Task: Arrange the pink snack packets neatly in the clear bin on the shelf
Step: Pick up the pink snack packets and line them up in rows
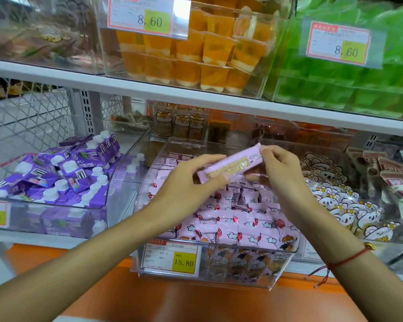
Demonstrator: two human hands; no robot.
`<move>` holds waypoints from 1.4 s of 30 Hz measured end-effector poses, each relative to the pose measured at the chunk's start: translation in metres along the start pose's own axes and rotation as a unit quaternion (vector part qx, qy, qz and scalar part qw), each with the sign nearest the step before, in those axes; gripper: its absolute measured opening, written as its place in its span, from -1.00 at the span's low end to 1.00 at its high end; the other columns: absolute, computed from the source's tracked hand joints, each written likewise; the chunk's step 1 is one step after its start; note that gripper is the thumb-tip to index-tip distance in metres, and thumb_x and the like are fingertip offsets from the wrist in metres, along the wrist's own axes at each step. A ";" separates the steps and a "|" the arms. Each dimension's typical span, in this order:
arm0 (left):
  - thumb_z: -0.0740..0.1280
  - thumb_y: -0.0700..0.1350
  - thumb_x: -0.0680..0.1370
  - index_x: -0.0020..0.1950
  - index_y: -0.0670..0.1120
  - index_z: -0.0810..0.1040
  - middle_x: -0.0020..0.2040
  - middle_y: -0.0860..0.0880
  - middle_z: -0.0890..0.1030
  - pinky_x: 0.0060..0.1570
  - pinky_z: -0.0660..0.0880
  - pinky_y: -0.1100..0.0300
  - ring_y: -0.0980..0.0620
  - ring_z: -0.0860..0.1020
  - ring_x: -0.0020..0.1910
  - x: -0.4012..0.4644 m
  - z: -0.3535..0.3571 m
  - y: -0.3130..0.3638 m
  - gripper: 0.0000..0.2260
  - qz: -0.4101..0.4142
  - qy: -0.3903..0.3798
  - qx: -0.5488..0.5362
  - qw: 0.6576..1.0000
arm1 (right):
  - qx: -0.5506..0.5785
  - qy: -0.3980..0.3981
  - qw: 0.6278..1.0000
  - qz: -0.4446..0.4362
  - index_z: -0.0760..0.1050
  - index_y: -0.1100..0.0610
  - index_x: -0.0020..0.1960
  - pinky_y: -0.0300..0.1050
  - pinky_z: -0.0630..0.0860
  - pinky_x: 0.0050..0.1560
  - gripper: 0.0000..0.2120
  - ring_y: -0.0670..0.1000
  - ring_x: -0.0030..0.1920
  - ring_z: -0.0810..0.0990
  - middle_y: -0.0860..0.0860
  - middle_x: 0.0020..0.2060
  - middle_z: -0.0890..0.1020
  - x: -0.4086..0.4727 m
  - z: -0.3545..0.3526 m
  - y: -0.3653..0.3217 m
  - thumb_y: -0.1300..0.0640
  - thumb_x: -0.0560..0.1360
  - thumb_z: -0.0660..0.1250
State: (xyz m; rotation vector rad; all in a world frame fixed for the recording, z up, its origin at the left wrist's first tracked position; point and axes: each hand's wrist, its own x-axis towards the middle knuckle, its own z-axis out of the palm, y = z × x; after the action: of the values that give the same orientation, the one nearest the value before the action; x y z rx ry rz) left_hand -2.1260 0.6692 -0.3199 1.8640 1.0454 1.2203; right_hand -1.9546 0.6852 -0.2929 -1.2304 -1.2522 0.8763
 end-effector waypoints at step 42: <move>0.27 -0.05 0.56 -0.14 0.12 0.56 -0.39 0.14 0.56 -0.37 0.31 0.23 0.09 0.52 -0.34 0.028 0.004 -0.025 -0.87 -0.058 -0.086 0.327 0.939 | -0.326 -0.154 0.920 -0.154 0.26 0.05 0.11 -0.02 0.58 -0.13 -0.61 -0.02 -0.19 0.62 0.02 -0.11 0.60 0.010 -0.017 0.006 0.23 0.45 0.42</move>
State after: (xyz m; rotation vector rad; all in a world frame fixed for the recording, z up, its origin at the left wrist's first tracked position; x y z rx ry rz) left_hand -2.1226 0.7049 -0.3315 2.3011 1.5632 0.6556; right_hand -1.9359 0.6925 -0.2954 -1.3729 -2.0406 0.4287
